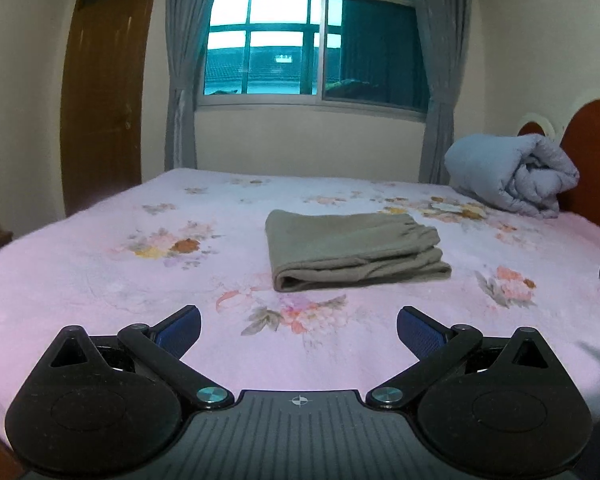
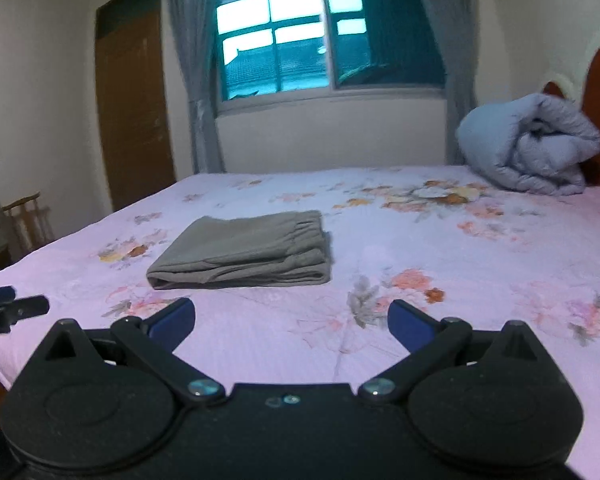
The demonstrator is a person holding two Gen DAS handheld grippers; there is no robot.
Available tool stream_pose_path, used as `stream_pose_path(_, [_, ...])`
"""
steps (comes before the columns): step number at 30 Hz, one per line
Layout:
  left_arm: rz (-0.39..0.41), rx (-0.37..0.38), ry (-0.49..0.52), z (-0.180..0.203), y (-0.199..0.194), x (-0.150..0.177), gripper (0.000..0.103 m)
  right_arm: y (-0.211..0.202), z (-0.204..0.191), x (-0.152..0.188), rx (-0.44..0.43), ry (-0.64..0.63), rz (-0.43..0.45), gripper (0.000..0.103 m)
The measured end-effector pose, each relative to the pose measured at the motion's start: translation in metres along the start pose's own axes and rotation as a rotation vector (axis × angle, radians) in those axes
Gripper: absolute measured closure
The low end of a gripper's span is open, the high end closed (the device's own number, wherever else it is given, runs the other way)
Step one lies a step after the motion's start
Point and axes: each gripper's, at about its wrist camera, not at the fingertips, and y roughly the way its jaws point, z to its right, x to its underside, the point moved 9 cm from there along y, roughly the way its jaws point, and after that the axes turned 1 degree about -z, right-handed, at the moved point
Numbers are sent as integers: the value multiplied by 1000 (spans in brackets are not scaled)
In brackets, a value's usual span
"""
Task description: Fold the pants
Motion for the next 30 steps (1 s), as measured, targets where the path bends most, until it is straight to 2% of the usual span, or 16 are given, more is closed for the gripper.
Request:
stream_pose_path(5, [-2,2,-26,9,-33,7,0,-30,-6,13,11,-21,20,6])
stream_pose_path(9, [65,6,-7,13,-63,3,0,-48,-8,18,15,3,28,6])
stream_pose_path(12, [93,3,9,17,-78,7,0,-54,-14,20,26,-37,55,6])
stream_pose_path(16, [83,19,52,24,-79,11,0,-43,-19,27,37,-51,40,6])
stream_pose_path(19, [86,57,28,24,-80,11,0,-40,-22,27,23,-57,46,6])
stream_pose_path(30, [65,90,-7,31,-74,15,0,-36,-44,33,-8,-120,32,6])
